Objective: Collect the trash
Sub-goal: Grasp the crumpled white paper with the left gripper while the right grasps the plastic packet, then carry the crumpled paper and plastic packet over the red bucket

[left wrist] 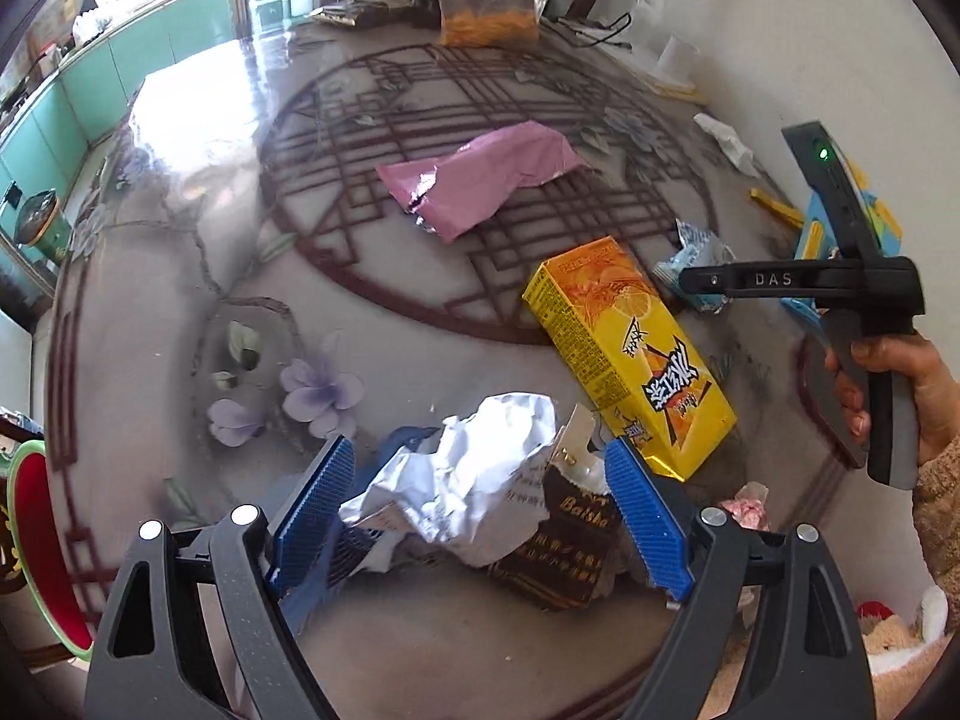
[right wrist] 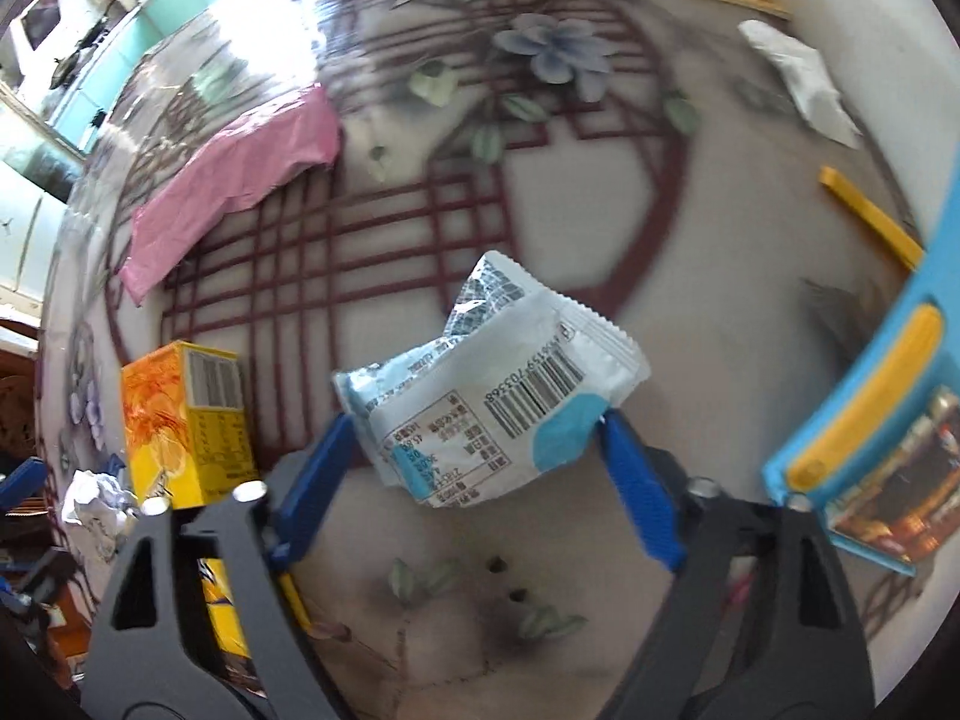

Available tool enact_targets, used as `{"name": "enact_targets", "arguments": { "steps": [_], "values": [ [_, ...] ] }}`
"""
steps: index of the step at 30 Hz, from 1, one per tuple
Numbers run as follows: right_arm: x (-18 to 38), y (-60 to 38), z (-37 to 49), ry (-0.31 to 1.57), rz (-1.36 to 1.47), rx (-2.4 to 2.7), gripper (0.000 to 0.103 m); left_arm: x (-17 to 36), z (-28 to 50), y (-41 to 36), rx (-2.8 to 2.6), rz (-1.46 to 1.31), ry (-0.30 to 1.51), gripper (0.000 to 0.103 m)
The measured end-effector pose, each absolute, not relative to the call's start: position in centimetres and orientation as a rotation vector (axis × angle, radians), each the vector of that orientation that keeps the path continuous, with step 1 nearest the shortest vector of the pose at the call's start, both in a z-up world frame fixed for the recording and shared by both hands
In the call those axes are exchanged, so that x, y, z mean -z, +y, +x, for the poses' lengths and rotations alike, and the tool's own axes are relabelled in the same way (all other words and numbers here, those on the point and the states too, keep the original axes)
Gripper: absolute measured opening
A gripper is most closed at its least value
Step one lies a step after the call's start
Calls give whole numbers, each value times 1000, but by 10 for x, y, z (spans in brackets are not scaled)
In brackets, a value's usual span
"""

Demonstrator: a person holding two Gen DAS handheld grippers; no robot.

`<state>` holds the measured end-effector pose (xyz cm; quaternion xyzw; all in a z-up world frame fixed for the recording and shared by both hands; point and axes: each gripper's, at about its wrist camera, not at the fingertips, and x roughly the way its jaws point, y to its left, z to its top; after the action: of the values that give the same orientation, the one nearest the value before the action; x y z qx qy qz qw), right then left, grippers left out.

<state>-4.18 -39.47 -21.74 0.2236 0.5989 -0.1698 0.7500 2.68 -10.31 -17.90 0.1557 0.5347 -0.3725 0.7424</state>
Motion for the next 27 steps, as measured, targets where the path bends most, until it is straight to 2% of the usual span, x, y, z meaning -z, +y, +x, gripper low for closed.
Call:
{"name": "enact_targets", "arguments": {
  "steps": [1,2,3,5,7,8,9,11,12,13,15,17,19,21,27],
  "values": [
    [216,-394,-40,1298,488,358,63,181,28,-105,811,337,1184,82],
    [214,-394,-36,1285,486,343,50,184,29,-106,804,326,1202,82],
    [211,-393,-33,1272,488,324,27,186,30,-106,798,307,1221,82],
    [207,-396,-24,1257,499,295,7,191,33,-104,789,277,1246,82],
    [199,-393,-16,1237,499,270,5,196,37,-104,770,262,1269,74],
    [195,-391,-13,1225,495,257,4,198,38,-104,767,254,1277,67],
    [192,-388,-11,1216,489,244,4,200,39,-104,759,249,1287,55],
    [186,-385,-6,1207,480,223,4,204,42,-103,758,226,1307,45],
    [185,-384,-5,1205,478,215,5,204,43,-101,760,212,1310,39],
    [183,-385,-6,1200,477,213,8,202,44,-100,757,206,1305,38],
    [183,-390,-11,1189,490,219,42,195,46,-96,740,204,1273,37],
    [183,-394,-5,1177,500,239,56,184,50,-88,725,180,1240,37],
    [186,-398,1,1174,511,251,57,173,55,-80,699,152,1205,37],
    [188,-402,9,1173,520,250,72,162,61,-72,674,117,1175,37],
    [195,-403,54,1178,411,244,85,145,69,-56,623,81,1122,37]
  ]
}}
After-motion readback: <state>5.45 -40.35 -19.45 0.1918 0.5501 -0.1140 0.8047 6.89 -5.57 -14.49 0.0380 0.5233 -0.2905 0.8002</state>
